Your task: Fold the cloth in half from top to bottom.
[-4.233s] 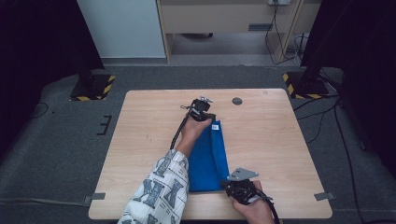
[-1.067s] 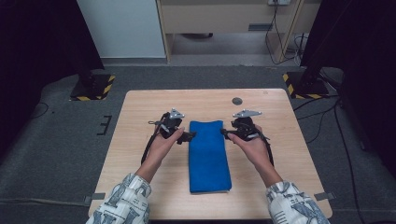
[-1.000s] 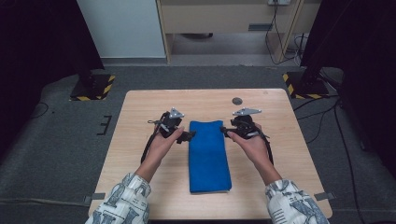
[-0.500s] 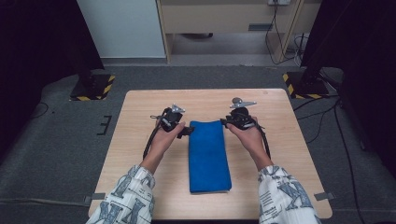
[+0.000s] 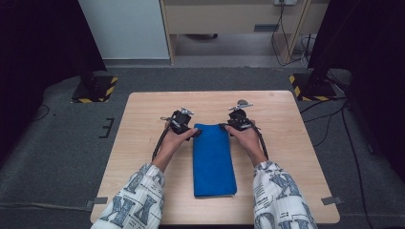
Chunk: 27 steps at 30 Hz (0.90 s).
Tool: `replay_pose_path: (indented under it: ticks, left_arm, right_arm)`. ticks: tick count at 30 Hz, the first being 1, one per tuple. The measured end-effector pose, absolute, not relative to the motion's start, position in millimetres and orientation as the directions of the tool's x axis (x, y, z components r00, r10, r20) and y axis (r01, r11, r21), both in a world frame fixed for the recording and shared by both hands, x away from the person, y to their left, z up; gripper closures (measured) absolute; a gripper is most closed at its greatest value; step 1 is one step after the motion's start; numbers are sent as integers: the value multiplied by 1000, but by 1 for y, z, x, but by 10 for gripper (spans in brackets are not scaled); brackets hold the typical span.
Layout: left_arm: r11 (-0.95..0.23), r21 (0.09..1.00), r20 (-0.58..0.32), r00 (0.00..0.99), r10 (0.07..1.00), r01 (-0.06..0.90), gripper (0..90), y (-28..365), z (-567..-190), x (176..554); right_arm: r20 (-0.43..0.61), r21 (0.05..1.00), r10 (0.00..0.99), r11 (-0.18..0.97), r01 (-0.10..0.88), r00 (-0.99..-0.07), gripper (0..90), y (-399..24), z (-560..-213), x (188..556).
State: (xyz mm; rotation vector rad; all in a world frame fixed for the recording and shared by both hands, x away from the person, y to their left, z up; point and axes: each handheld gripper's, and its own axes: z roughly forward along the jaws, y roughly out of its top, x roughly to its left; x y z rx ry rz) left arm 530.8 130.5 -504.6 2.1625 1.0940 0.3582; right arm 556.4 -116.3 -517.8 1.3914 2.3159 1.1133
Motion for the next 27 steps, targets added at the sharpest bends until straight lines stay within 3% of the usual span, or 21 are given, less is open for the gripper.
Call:
replay_pose_path:
  ticks: [7, 12, 20, 27]
  left_arm:
    - [-404, 679, -58, 595, 802, 612, 228, 130, -505, 532]
    - [-398, 678, -58, 585, 809, 618, 264, 134, -500, 530]
    - [-367, 696, -85, 578, 811, 617, 377, 139, -499, 533]
    - [-363, 692, -93, 576, 812, 624, 416, 135, -509, 537]
  right_arm:
    - [178, 678, 829, 286, 677, -530, 436, -115, -527, 565]
    - [163, 683, 815, 314, 660, -556, 551, -111, -527, 565]
    - [147, 692, 800, 336, 638, -581, 845, -108, -529, 564]
    - [155, 694, 799, 330, 640, -580, 869, -107, -530, 563]
